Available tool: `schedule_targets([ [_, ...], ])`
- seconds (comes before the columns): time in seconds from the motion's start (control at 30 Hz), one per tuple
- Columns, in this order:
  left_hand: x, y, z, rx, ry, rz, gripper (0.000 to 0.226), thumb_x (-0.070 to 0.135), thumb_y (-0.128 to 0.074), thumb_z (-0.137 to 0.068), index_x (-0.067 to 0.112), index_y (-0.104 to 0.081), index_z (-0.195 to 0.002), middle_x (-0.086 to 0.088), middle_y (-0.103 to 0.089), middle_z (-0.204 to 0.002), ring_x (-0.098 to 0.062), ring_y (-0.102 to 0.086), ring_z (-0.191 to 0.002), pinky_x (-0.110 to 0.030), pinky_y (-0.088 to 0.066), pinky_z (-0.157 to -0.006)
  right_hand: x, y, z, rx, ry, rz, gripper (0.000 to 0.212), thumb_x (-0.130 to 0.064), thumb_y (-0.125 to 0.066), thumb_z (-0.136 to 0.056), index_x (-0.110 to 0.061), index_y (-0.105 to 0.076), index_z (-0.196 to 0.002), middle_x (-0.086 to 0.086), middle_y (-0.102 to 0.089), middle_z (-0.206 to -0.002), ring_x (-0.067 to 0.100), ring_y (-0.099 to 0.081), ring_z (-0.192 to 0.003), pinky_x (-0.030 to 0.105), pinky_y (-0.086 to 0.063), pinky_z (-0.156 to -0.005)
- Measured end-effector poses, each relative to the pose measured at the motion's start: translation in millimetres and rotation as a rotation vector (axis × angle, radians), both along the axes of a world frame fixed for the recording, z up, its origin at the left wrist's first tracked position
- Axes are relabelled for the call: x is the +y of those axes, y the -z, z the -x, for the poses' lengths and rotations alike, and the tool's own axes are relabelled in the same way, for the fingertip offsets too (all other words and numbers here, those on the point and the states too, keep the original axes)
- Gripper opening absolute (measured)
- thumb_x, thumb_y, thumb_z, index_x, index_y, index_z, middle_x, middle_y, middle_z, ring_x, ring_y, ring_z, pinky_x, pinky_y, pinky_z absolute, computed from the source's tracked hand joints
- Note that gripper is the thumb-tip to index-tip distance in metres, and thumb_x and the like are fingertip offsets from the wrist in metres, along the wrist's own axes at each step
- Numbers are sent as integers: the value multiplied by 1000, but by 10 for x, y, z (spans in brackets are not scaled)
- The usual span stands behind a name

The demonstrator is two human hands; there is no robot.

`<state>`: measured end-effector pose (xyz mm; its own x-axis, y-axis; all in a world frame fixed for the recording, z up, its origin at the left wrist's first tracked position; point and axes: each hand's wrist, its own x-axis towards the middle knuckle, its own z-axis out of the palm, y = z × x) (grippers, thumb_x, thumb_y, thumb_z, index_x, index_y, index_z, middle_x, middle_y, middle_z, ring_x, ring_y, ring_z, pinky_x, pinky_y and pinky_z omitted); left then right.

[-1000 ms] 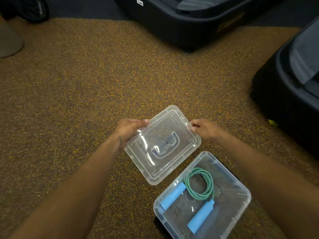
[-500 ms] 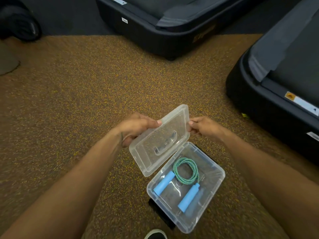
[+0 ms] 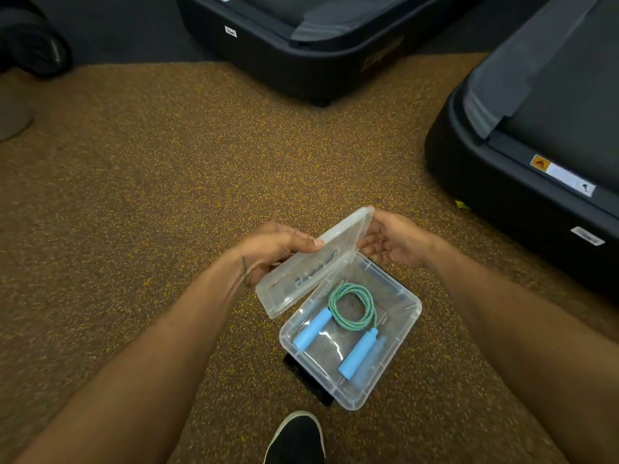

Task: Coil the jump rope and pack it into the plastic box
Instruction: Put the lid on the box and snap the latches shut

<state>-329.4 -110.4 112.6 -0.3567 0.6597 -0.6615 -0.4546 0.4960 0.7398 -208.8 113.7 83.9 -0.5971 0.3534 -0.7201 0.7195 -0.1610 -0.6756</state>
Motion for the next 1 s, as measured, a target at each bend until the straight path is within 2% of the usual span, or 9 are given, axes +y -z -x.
schedule_targets([
  [0.17,-29,-35,-191,2,43,-35,24,10,-77,-76,1,-74,-98,-14,-76,-89,-24,-73,-72,-36,-63,-64,-34,-69,-116,19,41,13,75,-74,-50,-85,-5,-68,-111,10,-68,-90,17,-60,-76,29,-51,-67],
  [0.3,13,-51,-414,182,118,1,22,13,-82,-75,3,-74,-93,-4,-74,-78,-16,-62,-61,-27,-52,-54,-70,-208,-227,9,128,-1,28,-29,-63,-95,-4,-63,-108,10,-65,-88,14,-61,-68,23,-53,-54],
  [0.43,71,40,-668,297,163,7,17,17,-86,-73,10,-73,-82,6,-68,-68,-9,-48,-54,-20,-39,-45,-109,-280,-334,-25,150,-90,18,-7,-59,-96,2,-63,-111,14,-64,-102,15,-60,-73,19,-49,-46],
  [0.5,108,90,-759,310,184,6,20,25,-87,-72,14,-74,-82,7,-71,-77,-10,-54,-62,-20,-42,-50,-98,-223,-394,-40,158,-129,18,-5,-57,-96,1,-65,-112,13,-65,-104,16,-61,-76,21,-52,-50],
  [0.57,122,141,-763,344,153,11,22,34,-83,-77,16,-74,-86,5,-73,-87,-10,-58,-66,-21,-47,-55,-88,-156,-445,-31,162,-130,21,-4,-57,-96,0,-67,-113,14,-68,-109,22,-65,-86,32,-61,-75],
  [0.63,148,231,-691,484,62,32,22,40,-77,-83,20,-74,-90,5,-73,-91,-8,-64,-72,-27,-55,-64,-59,-144,-500,-19,153,-111,20,-3,-57,-96,-4,-70,-111,16,-70,-110,26,-65,-92,45,-56,-95],
  [0.77,138,437,-505,843,83,272,29,44,-65,-92,28,-64,-117,6,-70,-112,-11,-64,-87,-29,-51,-75,-8,-127,-664,-4,111,-68,21,-1,-57,-95,-9,-69,-110,16,-70,-111,25,-66,-85,44,-58,-88],
  [0.9,202,743,-459,736,115,309,47,39,-64,-94,21,-56,-137,-3,-65,-131,-23,-63,-111,-43,-50,-98,31,-38,-813,-15,83,-14,28,-3,-58,-95,-14,-65,-119,17,-69,-118,31,-63,-96,53,-54,-97],
  [1.0,303,876,-488,626,97,256,35,36,-67,-93,21,-67,-124,-2,-71,-119,-21,-66,-107,-48,-50,-101,7,-23,-874,12,76,12,33,-2,-57,-95,-14,-62,-125,16,-69,-118,29,-65,-94,50,-55,-94],
])
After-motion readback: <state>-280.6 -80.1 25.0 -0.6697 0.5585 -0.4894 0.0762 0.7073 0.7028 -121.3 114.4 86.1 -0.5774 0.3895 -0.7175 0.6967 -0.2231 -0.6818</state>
